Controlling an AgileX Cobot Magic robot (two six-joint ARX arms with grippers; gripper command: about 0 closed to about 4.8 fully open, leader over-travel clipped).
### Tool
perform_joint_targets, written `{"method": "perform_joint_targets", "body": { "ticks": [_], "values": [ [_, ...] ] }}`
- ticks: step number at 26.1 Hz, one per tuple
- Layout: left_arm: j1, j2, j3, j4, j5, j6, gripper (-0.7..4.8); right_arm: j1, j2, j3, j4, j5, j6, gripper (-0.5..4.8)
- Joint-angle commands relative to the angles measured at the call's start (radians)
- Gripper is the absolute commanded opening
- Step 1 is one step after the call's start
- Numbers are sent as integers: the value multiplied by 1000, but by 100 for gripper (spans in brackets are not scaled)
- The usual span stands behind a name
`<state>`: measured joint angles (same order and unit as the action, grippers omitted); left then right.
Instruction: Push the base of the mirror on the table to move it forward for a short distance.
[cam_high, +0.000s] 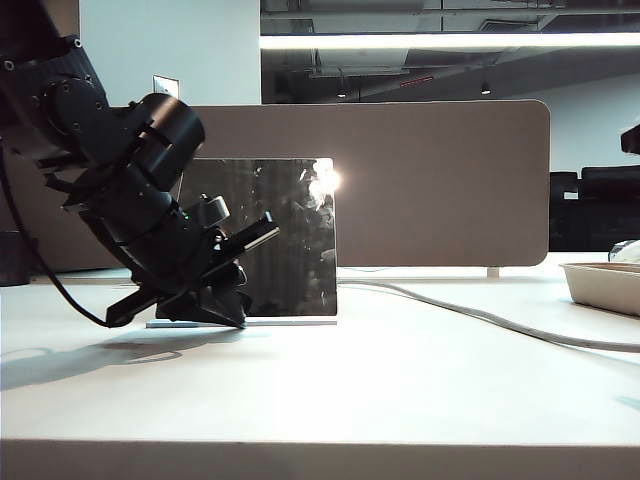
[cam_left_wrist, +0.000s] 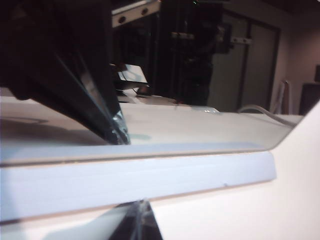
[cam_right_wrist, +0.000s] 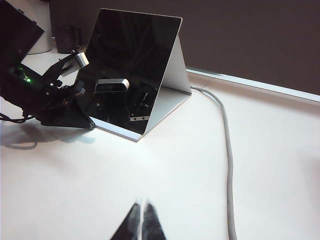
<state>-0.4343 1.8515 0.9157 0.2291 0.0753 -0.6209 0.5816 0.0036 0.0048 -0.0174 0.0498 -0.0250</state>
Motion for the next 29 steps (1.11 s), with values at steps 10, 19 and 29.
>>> {"method": "perform_joint_targets", "body": {
  "ticks": [10, 19, 29],
  "values": [
    [52, 31, 6, 5, -33, 39, -2, 0, 0, 1, 13, 0, -3, 22],
    [51, 58, 42, 2, -19, 44, -2, 0, 0, 1, 13, 0, -3, 22],
    [63, 64, 50, 27, -31, 58, -2, 0, 0, 1, 14, 0, -3, 22]
  ]
}}
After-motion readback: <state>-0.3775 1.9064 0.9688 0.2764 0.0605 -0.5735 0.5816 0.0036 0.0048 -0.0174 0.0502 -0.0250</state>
